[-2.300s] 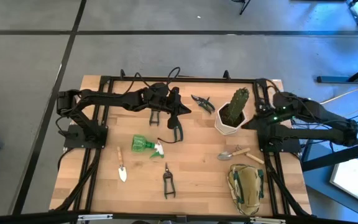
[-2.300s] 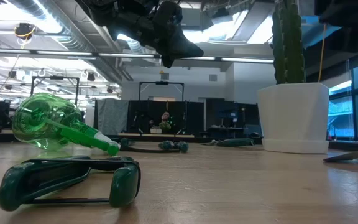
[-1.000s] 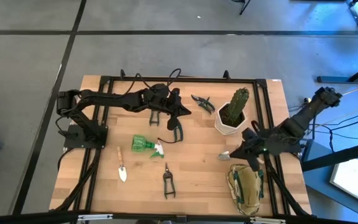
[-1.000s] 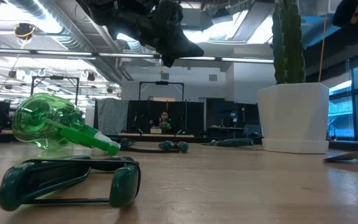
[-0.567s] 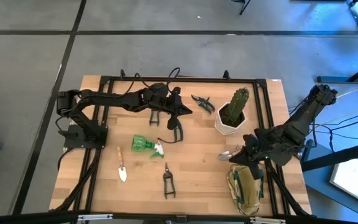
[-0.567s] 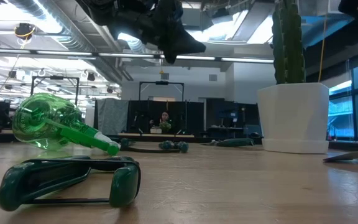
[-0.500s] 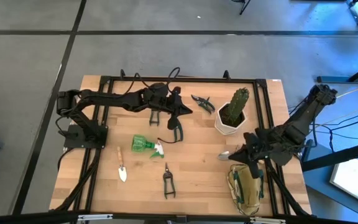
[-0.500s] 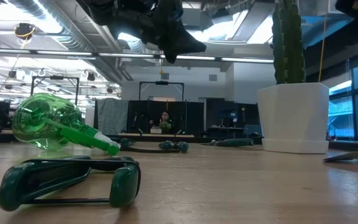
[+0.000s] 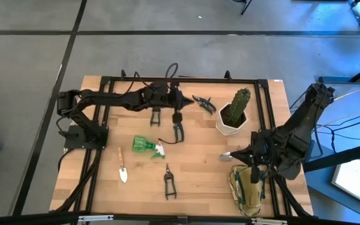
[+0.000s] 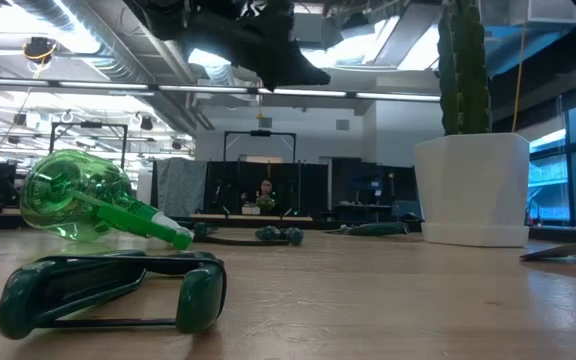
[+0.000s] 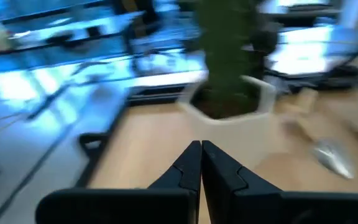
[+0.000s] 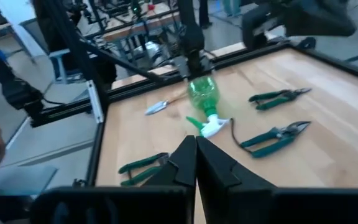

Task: Pick & Place Garden tools in Gardening bag
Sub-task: Put the top right hand pruner into the white bag

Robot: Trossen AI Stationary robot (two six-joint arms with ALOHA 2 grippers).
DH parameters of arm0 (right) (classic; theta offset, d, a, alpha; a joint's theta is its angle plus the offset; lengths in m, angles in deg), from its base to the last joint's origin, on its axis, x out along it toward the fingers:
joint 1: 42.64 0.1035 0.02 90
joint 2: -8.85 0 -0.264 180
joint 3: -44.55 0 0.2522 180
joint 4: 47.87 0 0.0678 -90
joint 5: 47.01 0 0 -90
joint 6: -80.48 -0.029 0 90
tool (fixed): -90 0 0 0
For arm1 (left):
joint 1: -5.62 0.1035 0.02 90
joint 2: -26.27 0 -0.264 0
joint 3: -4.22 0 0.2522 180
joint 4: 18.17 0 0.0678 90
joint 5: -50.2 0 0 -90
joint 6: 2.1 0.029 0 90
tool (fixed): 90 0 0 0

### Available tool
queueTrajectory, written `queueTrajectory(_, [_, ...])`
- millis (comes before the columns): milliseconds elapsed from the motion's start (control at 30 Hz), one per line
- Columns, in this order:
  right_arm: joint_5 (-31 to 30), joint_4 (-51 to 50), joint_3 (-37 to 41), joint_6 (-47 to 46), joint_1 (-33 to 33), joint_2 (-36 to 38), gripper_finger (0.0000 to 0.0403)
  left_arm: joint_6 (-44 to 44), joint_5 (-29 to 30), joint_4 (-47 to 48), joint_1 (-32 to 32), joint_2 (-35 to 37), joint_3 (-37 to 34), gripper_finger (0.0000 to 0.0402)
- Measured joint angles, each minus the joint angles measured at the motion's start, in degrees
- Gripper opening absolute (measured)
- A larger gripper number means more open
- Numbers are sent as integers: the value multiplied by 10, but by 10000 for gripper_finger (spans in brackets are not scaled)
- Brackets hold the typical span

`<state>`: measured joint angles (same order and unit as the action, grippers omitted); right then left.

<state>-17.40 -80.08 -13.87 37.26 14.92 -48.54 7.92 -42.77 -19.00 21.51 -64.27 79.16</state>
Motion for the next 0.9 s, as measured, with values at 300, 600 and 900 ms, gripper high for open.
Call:
queueTrajectory(300, [-7,-26,0,1,3,-3,12,-71,-224,34,81,-26,46,5])
queueTrajectory(600, [-11,-37,0,5,3,-4,12,-73,-176,-14,124,-45,58,3])
queueTrajectory(900, [-30,-47,0,2,2,-4,12,-105,-293,82,154,-199,198,3])
